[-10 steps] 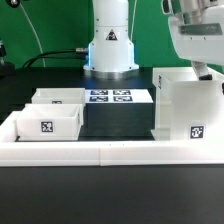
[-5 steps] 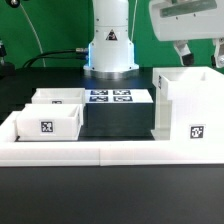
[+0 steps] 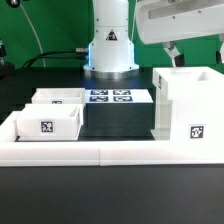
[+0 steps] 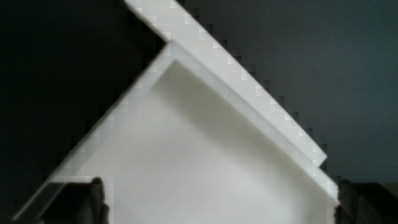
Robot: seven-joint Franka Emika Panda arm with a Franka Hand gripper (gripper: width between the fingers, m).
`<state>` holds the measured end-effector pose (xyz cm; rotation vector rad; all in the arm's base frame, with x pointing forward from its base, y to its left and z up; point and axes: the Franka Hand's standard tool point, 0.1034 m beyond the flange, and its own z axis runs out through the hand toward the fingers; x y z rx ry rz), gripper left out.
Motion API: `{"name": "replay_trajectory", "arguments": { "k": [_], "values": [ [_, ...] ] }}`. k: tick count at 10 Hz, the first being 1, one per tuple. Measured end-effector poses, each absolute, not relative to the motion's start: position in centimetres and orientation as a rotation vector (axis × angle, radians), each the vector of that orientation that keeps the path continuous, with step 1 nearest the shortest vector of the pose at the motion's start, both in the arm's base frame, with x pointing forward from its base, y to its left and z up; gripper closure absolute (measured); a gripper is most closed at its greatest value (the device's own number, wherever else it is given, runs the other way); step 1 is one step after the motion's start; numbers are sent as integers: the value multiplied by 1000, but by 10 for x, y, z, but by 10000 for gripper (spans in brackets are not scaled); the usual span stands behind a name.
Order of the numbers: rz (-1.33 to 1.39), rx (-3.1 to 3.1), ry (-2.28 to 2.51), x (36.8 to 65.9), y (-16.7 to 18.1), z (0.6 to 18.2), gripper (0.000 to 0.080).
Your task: Assemble drawer
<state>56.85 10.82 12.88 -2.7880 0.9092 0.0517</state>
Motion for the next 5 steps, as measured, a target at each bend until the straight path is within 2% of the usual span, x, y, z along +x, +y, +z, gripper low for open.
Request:
{"name": "replay_trajectory", "arguments": {
  "k": [5],
  "values": [
    [-1,-3027,225,559,116,130,150]
  ]
}}
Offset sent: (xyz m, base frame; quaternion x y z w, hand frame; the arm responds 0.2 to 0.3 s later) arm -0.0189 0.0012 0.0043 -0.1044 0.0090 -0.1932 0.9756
